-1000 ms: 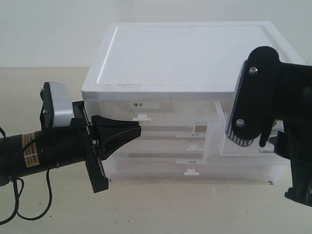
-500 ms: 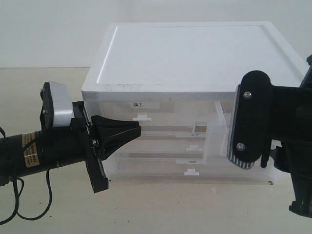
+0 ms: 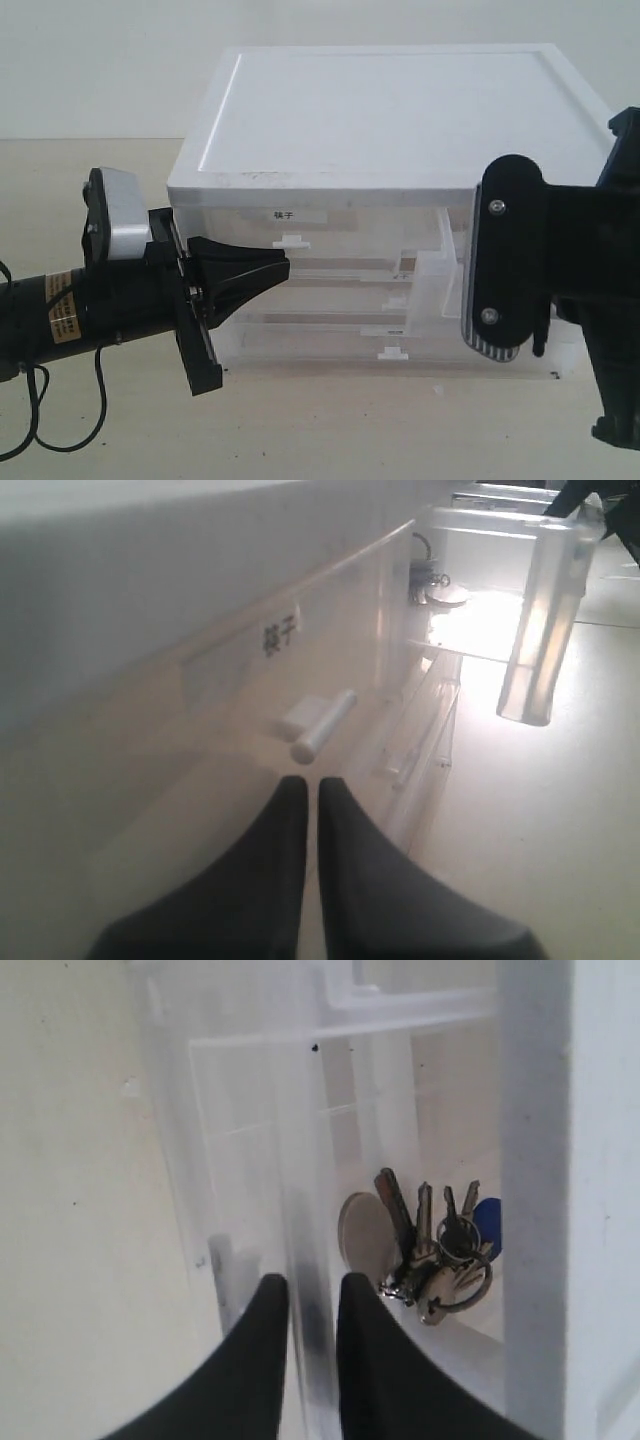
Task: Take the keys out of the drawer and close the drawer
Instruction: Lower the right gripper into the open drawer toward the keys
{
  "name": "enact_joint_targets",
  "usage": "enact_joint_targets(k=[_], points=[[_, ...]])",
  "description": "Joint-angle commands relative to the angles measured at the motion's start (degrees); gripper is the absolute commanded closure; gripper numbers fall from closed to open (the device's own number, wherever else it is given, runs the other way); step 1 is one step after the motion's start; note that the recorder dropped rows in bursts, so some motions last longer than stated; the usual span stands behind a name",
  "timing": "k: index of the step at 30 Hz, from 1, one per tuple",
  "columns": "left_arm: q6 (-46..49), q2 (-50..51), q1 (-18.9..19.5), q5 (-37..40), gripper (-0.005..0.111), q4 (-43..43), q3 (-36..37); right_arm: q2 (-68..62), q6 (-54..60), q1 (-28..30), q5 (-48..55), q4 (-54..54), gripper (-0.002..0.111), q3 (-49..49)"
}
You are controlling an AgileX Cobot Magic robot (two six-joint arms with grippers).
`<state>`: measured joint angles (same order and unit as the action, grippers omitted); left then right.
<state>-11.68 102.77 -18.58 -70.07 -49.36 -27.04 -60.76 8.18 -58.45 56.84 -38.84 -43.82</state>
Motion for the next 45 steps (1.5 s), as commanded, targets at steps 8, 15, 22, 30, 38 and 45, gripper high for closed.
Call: enact_joint_targets(k=[8,15,22,30,38,45], points=[[-0.2,0.8,0.0,0.1,0.102,2.0,-0.3,8.7,9.4,0.0,4.7,11.5,0.108,0.3],[-0.2,0.8,0.0,0.1,0.102,2.0,-0.3,12.1,13.4,0.0,9.4,17.7,0.108,0.3],[-0.1,0.8,0.0,0.1,0.102,2.0,-0.3,12.1,18.1,0.0,10.4,22.6,0.108,0.3],[-0.1,0.8,0.0,0.1,0.102,2.1,-0.3,12.1,16.6,0.0,9.2,22.2,0.1,0.3],[-0.1,0.8,0.0,0.1,0.102,2.1,-0.3,12.1,8.9,0.0,6.8,18.9,0.048,0.3],[-0.1,0.8,0.0,0.1,0.102,2.1,-0.3,12.1,-2.0,0.0,4.3,16.3,0.053,-4.4]])
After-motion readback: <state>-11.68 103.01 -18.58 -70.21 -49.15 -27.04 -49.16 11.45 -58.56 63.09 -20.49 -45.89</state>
